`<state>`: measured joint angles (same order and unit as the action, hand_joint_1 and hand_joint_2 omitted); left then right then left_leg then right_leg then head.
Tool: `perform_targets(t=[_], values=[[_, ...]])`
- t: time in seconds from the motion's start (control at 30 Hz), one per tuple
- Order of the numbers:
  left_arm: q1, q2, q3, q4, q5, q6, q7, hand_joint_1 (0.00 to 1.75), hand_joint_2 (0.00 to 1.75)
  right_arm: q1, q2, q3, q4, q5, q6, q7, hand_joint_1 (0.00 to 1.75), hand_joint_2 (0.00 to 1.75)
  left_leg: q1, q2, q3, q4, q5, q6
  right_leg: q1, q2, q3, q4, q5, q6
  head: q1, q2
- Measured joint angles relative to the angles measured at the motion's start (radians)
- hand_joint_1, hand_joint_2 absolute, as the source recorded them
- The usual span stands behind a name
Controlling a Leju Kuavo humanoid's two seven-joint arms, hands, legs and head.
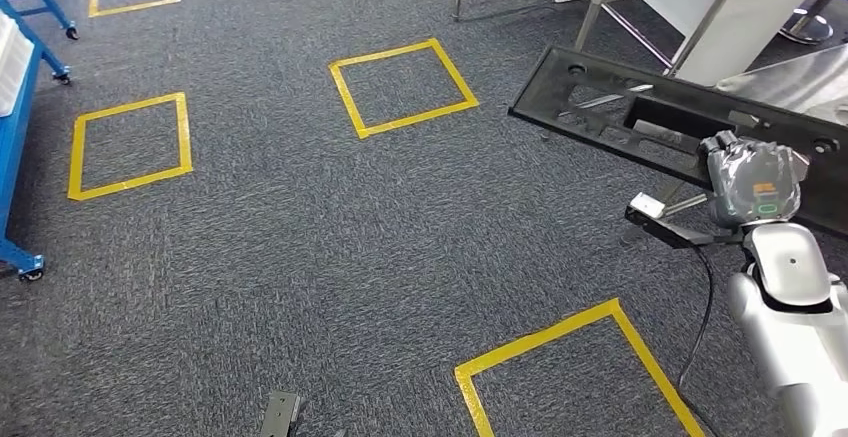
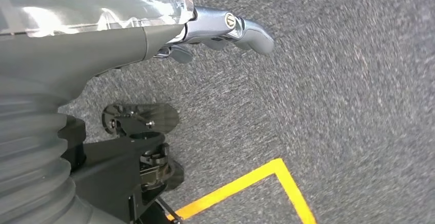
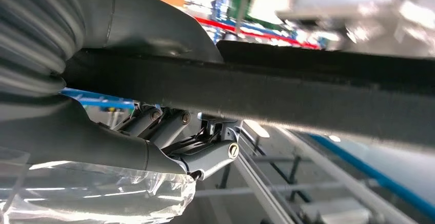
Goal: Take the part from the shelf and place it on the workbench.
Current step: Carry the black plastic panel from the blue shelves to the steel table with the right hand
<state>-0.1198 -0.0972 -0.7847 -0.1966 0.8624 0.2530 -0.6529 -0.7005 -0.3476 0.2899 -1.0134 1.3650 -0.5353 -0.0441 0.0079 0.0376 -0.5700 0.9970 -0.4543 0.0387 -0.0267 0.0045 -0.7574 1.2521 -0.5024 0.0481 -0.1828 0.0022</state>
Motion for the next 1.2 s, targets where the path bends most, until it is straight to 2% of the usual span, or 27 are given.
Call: perform_targets(t=[0.03, 0.07, 0.13, 0.17, 0.23, 0.27, 0.33, 0.37, 0.43, 0.47, 0.5, 0.57, 0.63, 0.67, 0.7, 0.73, 0.77, 0.83, 0.9, 0.93, 0.97, 1.0, 1.03, 1.07, 1.13, 1.17, 1.2], values=[[0.0, 0.0, 0.0, 0.0, 0.0, -0.001, 0.001, 0.0, 1.75, 0.015, -0.003, 0.001, 0.0, 0.011, -0.005, 0.009, 1.75, 1.75, 0.0, 0.013, 0.003, 0.001, -0.005, -0.003, -0.002, -0.013, 0.027, -0.055, 0.033, 0.001, 0.0, 0.0], [0.0, 0.0, 0.0, 0.0, 0.0, -0.002, 0.002, 0.0, 1.75, 0.025, -0.004, 0.001, 0.0, 0.019, -0.008, 0.016, 1.75, 1.75, -0.002, 0.026, 0.007, 0.003, -0.01, -0.007, 0.0, -0.042, 0.059, -0.123, 0.061, 0.002, 0.0, 0.0], [0.0, 0.001, 0.0, 0.0, 0.0, -0.004, 0.003, 0.0, 1.75, 0.031, -0.007, 0.001, -0.001, 0.026, -0.009, 0.025, 1.75, 1.75, -0.01, 0.052, 0.011, 0.009, -0.022, -0.018, 0.011, -0.085, 0.103, -0.217, 0.092, -0.009, 0.0, 0.0], [0.001, 0.001, 0.0, 0.0, -0.001, -0.006, 0.003, 0.0, 1.75, 0.03, -0.009, 0.001, -0.002, 0.023, -0.007, 0.025, 1.75, 1.75, -0.014, 0.066, 0.013, 0.01, -0.027, -0.024, 0.016, -0.091, 0.107, -0.231, 0.09, -0.016, -0.001, 0.0], [0.001, 0.002, 0.0, 0.0, -0.001, -0.01, 0.002, 0.0, 1.75, 0.029, -0.021, 0.001, -0.003, 0.001, 0.006, 0.012, 1.75, 1.75, -0.017, 0.09, 0.019, 0.01, -0.036, -0.034, 0.018, -0.061, 0.106, -0.232, 0.09, -0.032, -0.001, 0.0], [0.0, 0.002, 0.0, 0.0, -0.001, -0.011, 0.001, 0.0, 1.75, 0.028, -0.028, 0.001, -0.003, -0.017, 0.014, 0.0, 1.75, 1.75, -0.014, 0.083, 0.02, 0.016, -0.045, -0.04, 0.016, -0.048, 0.108, -0.233, 0.09, -0.038, -0.001, 0.0], [-0.002, 0.002, 0.0, 0.0, -0.001, -0.012, -0.001, 0.0, 1.75, 0.021, -0.038, 0.0, 0.0, -0.057, 0.027, -0.022, 1.75, 1.75, -0.008, 0.035, -0.004, 0.081, -0.086, -0.048, 0.011, -0.023, 0.113, -0.237, 0.09, -0.052, -0.001, 0.0], [-0.002, 0.002, 0.0, 0.0, -0.001, -0.012, -0.002, 0.0, 1.75, 0.018, -0.037, 0.0, 0.003, -0.076, 0.032, -0.032, 1.75, 1.75, -0.005, 0.004, -0.032, 0.143, -0.115, -0.049, 0.011, -0.01, 0.114, -0.237, 0.089, -0.056, -0.001, 0.0], [0.001, 0.002, 0.0, 0.001, -0.014, -0.001, -0.006, 0.0, 1.75, 0.019, -0.028, 0.002, 0.015, -0.098, 0.039, -0.045, 1.75, 1.75, -0.004, -0.022, -0.101, 0.272, -0.157, -0.049, 0.013, 0.02, 0.115, -0.236, 0.088, -0.062, -0.001, 0.0], [0.0, 0.002, -0.001, 0.001, -0.025, 0.008, -0.007, 0.0, 1.75, 0.024, -0.02, 0.004, 0.024, -0.1, 0.04, -0.046, 1.75, 1.75, -0.004, -0.026, -0.122, 0.3, -0.154, -0.049, 0.014, 0.036, 0.115, -0.235, 0.088, -0.062, -0.001, 0.0], [-0.002, 0.002, -0.003, 0.001, -0.038, 0.018, -0.008, 0.0, 1.75, 0.028, -0.013, 0.008, 0.035, -0.098, 0.038, -0.045, 1.75, 1.75, -0.004, -0.03, -0.126, 0.291, -0.132, -0.047, 0.015, 0.052, 0.115, -0.233, 0.087, -0.062, -0.001, 0.0], [-0.01, 0.003, -0.009, 0.001, -0.053, 0.03, -0.006, 0.0, 1.75, 0.034, 0.003, 0.018, 0.057, -0.089, 0.03, -0.036, 1.75, 1.75, -0.003, -0.052, -0.09, 0.178, -0.054, -0.041, 0.014, 0.082, 0.115, -0.228, 0.085, -0.06, -0.001, 0.0], [-0.014, 0.005, -0.015, 0.001, -0.057, 0.037, 0.003, 0.0, 1.75, 0.033, 0.019, 0.029, 0.079, -0.078, 0.016, -0.027, 1.75, 1.75, 0.001, -0.093, -0.047, 0.068, -0.009, -0.033, 0.013, 0.109, 0.11, -0.223, 0.084, -0.052, -0.001, 0.0], [-0.015, 0.006, -0.018, 0.001, -0.056, 0.039, 0.007, 0.0, 1.75, 0.03, 0.026, 0.034, 0.091, -0.072, 0.008, -0.024, 1.75, 1.75, 0.002, -0.105, -0.037, 0.045, -0.006, -0.029, 0.011, 0.121, 0.107, -0.222, 0.085, -0.046, -0.001, 0.0], [-0.015, 0.006, -0.019, 0.001, -0.055, 0.039, 0.012, 0.0, 1.75, 0.028, 0.032, 0.039, 0.103, -0.066, 0.001, -0.021, 1.75, 1.75, 0.001, -0.103, -0.033, 0.038, -0.008, -0.025, 0.009, 0.133, 0.104, -0.223, 0.087, -0.039, -0.001, 0.0], [-0.015, 0.007, -0.02, 0.001, -0.054, 0.038, 0.015, 0.0, 1.75, 0.025, 0.038, 0.045, 0.115, -0.062, -0.004, -0.02, 1.75, 1.75, -0.001, -0.092, -0.03, 0.034, -0.005, -0.02, 0.007, 0.144, 0.103, -0.227, 0.091, -0.031, -0.001, 0.0], [-0.016, 0.007, -0.02, 0.001, -0.053, 0.036, 0.017, 0.0, 1.75, 0.022, 0.042, 0.051, 0.129, -0.059, -0.006, -0.019, 1.75, 1.75, 0.0, -0.08, -0.027, 0.027, -0.001, -0.014, 0.005, 0.144, 0.103, -0.229, 0.091, -0.025, -0.001, 0.0], [-0.013, 0.008, -0.02, 0.001, -0.052, 0.032, 0.021, 0.0, 1.75, 0.008, 0.048, 0.059, 0.153, -0.058, -0.009, -0.019, 1.75, 1.75, 0.004, -0.057, -0.02, 0.01, 0.009, -0.002, 0.009, 0.091, 0.086, -0.199, 0.069, -0.015, -0.001, 0.0], [-0.004, 0.008, -0.02, 0.002, -0.052, 0.029, 0.025, 0.0, 1.75, -0.015, 0.056, 0.065, 0.175, -0.06, -0.012, -0.02, 1.75, 1.75, 0.004, -0.034, -0.017, 0.003, 0.012, 0.002, 0.01, 0.021, 0.035, -0.092, 0.011, -0.008, 0.0, 0.0], [0.001, 0.008, -0.02, 0.002, -0.052, 0.029, 0.027, 0.0, 1.75, -0.024, 0.06, 0.067, 0.186, -0.062, -0.013, -0.02, 1.75, 1.75, 0.003, -0.021, -0.017, 0.003, 0.011, 0.002, 0.008, 0.008, 0.003, -0.027, -0.014, -0.005, 0.0, 0.0], [0.004, 0.008, -0.02, 0.002, -0.051, 0.029, 0.029, 0.0, 1.75, -0.03, 0.064, 0.07, 0.196, -0.064, -0.013, -0.021, 1.75, 1.75, 0.003, -0.009, -0.016, 0.003, 0.009, 0.002, 0.005, 0.002, -0.019, 0.02, -0.026, -0.002, 0.0, 0.0], [0.007, 0.008, -0.02, 0.002, -0.051, 0.029, 0.03, 0.0, 1.75, -0.033, 0.066, 0.073, 0.205, -0.065, -0.014, -0.022, 1.75, 1.75, 0.003, 0.003, -0.015, 0.004, 0.007, 0.001, 0.003, -0.002, -0.026, 0.033, -0.019, 0.0, 0.0, 0.0], [0.008, 0.008, -0.02, 0.002, -0.051, 0.029, 0.031, 0.0, 1.75, -0.037, 0.068, 0.075, 0.212, -0.066, -0.014, -0.023, 1.75, 1.75, 0.003, 0.014, -0.013, 0.004, 0.004, -0.001, 0.001, -0.008, -0.012, 0.007, 0.004, 0.002, 0.0, 0.0], [0.008, 0.008, -0.02, 0.002, -0.051, 0.029, 0.031, 0.0, 1.75, -0.04, 0.07, 0.077, 0.218, -0.066, -0.014, -0.023, 1.75, 1.75, 0.003, 0.025, -0.01, 0.006, 0.001, -0.004, 0.001, -0.021, 0.019, -0.052, 0.036, 0.002, 0.0, 0.0], [0.009, 0.008, -0.02, 0.002, -0.051, 0.029, 0.031, 0.0, 1.75, -0.052, 0.074, 0.079, 0.226, -0.067, -0.014, -0.024, 1.75, 1.75, -0.002, 0.045, -0.003, 0.01, -0.009, -0.014, 0.009, -0.074, 0.086, -0.18, 0.084, -0.005, 0.0, 0.0], [0.009, 0.009, -0.02, 0.002, -0.051, 0.03, 0.031, 0.0, 1.75, -0.058, 0.077, 0.081, 0.229, -0.068, -0.014, -0.024, 1.75, 1.75, -0.007, 0.055, 0.001, 0.011, -0.014, -0.019, 0.014, -0.092, 0.104, -0.217, 0.092, -0.012, 0.0, 0.0], [0.009, 0.009, -0.02, 0.002, -0.051, 0.03, 0.031, 0.0, 1.75, -0.063, 0.079, 0.082, 0.232, -0.069, -0.014, -0.024, 1.75, 1.75, -0.011, 0.067, 0.004, 0.011, -0.019, -0.025, 0.019, -0.097, 0.11, -0.232, 0.091, -0.019, -0.001, 0.0]])
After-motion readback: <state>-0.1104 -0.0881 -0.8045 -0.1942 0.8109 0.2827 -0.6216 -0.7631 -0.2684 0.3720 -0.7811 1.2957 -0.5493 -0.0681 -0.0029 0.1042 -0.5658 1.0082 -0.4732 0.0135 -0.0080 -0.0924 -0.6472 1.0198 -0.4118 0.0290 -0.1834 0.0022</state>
